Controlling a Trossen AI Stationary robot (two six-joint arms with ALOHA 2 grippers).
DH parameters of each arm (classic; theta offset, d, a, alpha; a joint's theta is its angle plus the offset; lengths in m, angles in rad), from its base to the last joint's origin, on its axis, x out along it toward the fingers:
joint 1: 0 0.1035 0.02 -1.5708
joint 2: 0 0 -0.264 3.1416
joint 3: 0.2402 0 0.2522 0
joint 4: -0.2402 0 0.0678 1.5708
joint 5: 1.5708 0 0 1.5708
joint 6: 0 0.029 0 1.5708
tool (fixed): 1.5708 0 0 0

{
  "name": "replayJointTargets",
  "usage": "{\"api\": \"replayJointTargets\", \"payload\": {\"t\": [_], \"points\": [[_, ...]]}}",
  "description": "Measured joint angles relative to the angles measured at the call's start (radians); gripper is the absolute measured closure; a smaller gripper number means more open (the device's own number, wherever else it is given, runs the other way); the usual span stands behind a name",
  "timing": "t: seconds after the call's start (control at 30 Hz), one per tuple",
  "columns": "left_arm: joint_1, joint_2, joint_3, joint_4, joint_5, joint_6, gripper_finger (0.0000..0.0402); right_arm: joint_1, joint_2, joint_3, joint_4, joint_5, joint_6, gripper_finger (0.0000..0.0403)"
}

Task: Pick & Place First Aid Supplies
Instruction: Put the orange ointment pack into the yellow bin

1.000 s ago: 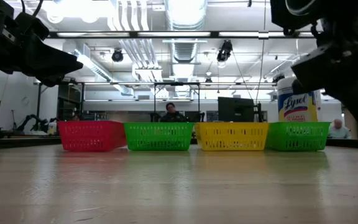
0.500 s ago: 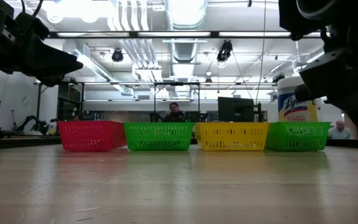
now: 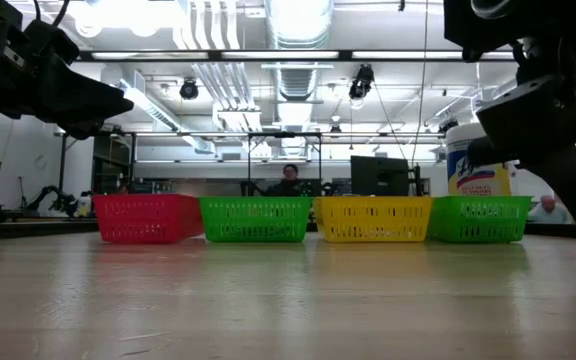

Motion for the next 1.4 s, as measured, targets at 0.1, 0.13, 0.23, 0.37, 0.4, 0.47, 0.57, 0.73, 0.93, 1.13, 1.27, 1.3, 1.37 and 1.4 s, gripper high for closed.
{"api": "replayJointTargets", "payload": {"t": [0.1, 0.13, 0.23, 0.37, 0.4, 0.47, 0.57, 0.73, 0.93, 1.13, 1.27, 1.3, 1.37, 1.4], "points": [[0.0, 0.0, 0.0, 0.0, 0.0, 0.0, 0.0289, 0.0, 0.0, -0.007, 0.025, 0.0, -0.003, 0.0305], [0.0, 0.0, 0.0, 0.0, 0.0, 0.0, 0.0289, 0.0, 0.0, -0.009, 0.035, 0.0, -0.008, 0.0307], [0.0, 0.0, 0.0, 0.0, 0.0, 0.0, 0.0289, 0.0, 0.0, -0.02, 0.068, 0.0, -0.011, 0.0313], [0.0, 0.0, 0.0, 0.0, 0.0, 0.0, 0.0289, 0.0, 0.0, -0.044, 0.095, 0.0, -0.011, 0.0324], [0.0, 0.0, 0.0, 0.0, 0.0, 0.0, 0.0289, 0.0, 0.0, -0.053, 0.106, 0.0, -0.011, 0.0327], [0.0, 0.0, 0.0, 0.0, 0.0, 0.0, 0.0289, -0.001, -0.003, -0.068, 0.125, 0.0, -0.01, 0.0334], [0.0, 0.0, 0.0, 0.0, 0.0, -0.001, 0.0289, -0.001, -0.004, -0.074, 0.13, 0.001, -0.01, 0.0345], [0.0, 0.0, 0.0, 0.0, 0.0, -0.001, 0.0289, -0.001, -0.004, -0.075, 0.133, 0.003, -0.007, 0.036], [0.0, 0.0, 0.0, 0.0, 0.0, -0.001, 0.0289, -0.002, -0.003, -0.076, 0.137, 0.004, -0.007, 0.0372], [0.0, 0.0, 0.0, 0.0, 0.0, -0.001, 0.0289, -0.002, -0.006, -0.077, 0.138, 0.004, -0.007, 0.0376], [0.0, 0.0, 0.0, 0.001, 0.0, -0.001, 0.0289, -0.002, -0.014, -0.078, 0.139, 0.005, -0.007, 0.0376], [0.0, 0.0, 0.0, 0.001, 0.0, -0.001, 0.0289, -0.002, -0.017, -0.079, 0.139, 0.006, -0.003, 0.0376], [0.0, 0.0, 0.0, 0.001, 0.0, -0.001, 0.0289, -0.001, -0.022, -0.08, 0.14, 0.018, 0.009, 0.0376], [0.0, 0.0, 0.0, 0.001, 0.0, -0.001, 0.0289, -0.001, -0.023, -0.08, 0.141, 0.024, 0.01, 0.0377]]}}
